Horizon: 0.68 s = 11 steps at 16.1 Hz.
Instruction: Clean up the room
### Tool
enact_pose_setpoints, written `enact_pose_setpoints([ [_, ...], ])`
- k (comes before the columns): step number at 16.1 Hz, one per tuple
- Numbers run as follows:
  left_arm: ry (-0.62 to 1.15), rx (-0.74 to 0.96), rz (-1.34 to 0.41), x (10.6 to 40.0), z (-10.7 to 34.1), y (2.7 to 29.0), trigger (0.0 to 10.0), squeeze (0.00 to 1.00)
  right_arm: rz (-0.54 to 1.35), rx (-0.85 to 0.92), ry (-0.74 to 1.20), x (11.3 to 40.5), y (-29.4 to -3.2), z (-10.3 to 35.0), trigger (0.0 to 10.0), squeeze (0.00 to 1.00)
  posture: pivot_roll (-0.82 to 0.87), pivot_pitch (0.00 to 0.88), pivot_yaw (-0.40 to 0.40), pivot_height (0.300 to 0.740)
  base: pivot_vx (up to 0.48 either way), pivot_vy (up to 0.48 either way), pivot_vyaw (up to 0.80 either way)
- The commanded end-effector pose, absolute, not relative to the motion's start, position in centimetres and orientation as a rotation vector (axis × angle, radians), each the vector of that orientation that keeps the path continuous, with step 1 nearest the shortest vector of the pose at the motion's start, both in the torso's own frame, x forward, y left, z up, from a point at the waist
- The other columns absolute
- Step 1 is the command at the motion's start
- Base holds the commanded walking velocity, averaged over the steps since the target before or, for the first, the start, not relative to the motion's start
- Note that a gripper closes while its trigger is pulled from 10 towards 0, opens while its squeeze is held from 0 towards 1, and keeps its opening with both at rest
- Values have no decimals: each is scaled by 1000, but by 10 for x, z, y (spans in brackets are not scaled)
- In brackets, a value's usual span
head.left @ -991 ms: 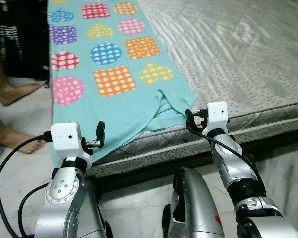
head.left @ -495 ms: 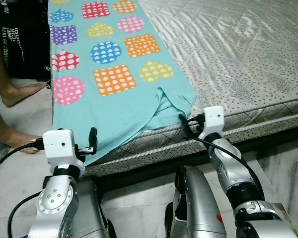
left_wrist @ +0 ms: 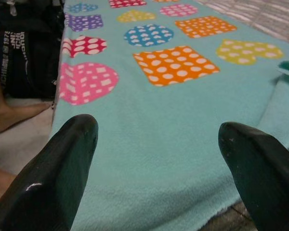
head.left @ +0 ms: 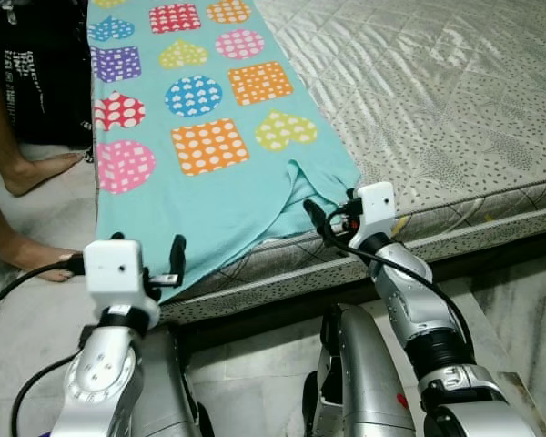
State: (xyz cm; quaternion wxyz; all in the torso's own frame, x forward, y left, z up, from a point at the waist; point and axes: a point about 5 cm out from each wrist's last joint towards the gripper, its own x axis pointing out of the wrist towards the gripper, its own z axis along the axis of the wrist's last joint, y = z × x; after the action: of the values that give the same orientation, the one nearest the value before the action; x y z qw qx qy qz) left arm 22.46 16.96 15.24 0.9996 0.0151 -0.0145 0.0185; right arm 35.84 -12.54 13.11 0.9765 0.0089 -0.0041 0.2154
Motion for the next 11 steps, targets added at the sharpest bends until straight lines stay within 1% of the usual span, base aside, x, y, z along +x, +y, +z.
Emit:
enact_pose_setpoints([
  [1,-24,39,44,221,153,172,10000,0,468,19,-3,356,-121,130,10000,0,159,239,21,481,0,0,0],
  [3,-31,35,50,221,154,170,10000,0,463,33,-29,360,-108,138,10000,0,169,237,21,481,0,0,0],
  [6,-54,55,25,218,161,166,10000,0,362,-26,-2,371,-90,140,10000,0,201,244,21,481,0,0,0],
  [9,-54,59,22,210,163,169,10000,0,334,-63,-2,376,-85,143,10000,0,230,263,16,481,0,0,0],
  [11,-52,58,24,204,165,171,10000,0,294,-96,8,380,-87,142,10000,0,242,279,11,481,0,0,0],
])
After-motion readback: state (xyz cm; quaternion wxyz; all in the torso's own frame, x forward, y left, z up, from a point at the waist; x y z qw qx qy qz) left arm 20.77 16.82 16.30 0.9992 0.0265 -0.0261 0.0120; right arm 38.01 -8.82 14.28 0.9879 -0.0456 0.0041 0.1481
